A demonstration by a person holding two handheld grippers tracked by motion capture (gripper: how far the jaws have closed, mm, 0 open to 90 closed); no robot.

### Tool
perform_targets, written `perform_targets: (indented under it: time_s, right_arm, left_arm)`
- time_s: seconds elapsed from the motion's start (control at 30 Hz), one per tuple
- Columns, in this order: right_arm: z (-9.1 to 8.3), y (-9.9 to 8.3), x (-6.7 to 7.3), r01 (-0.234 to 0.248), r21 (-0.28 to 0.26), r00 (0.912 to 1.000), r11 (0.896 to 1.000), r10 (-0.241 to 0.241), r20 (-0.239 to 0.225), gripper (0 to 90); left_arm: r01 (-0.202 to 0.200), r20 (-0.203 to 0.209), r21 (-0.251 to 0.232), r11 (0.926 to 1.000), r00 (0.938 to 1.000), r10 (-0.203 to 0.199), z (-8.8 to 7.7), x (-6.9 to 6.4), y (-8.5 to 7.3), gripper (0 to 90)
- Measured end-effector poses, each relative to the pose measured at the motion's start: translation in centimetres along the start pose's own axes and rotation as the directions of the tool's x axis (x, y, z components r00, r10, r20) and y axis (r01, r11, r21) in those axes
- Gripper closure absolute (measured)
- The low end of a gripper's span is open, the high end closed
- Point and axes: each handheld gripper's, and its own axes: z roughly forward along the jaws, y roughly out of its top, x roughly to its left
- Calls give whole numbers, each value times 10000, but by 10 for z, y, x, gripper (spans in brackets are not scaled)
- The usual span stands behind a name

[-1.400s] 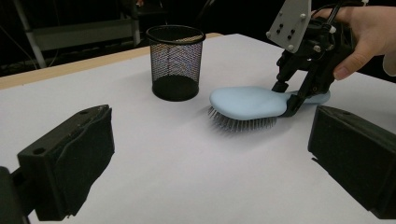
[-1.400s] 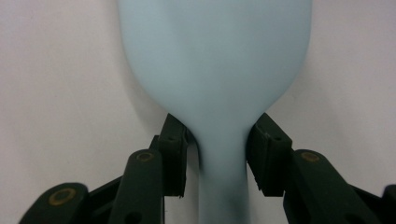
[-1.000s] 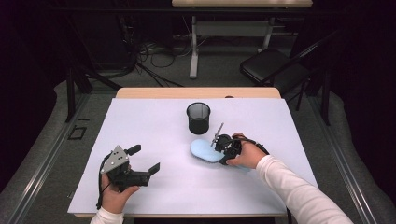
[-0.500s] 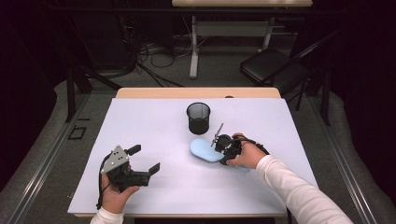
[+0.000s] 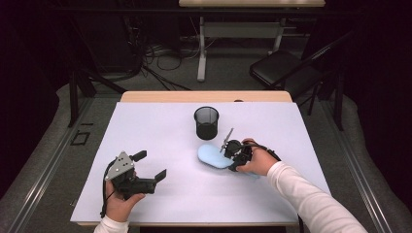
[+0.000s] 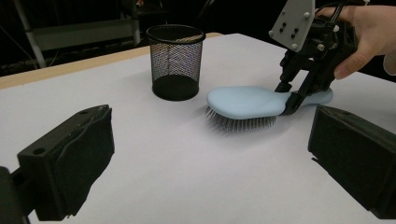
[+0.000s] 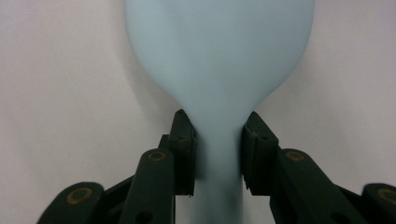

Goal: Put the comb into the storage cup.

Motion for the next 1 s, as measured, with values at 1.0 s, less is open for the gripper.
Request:
perform_targets:
  time_s: [1.0]
  right_arm:
    - [-12,-3,9,-88,-866,10000,9962,88,4,696]
  left_arm:
    - [-70,23,90,9999,10000,70,1,0,0,8]
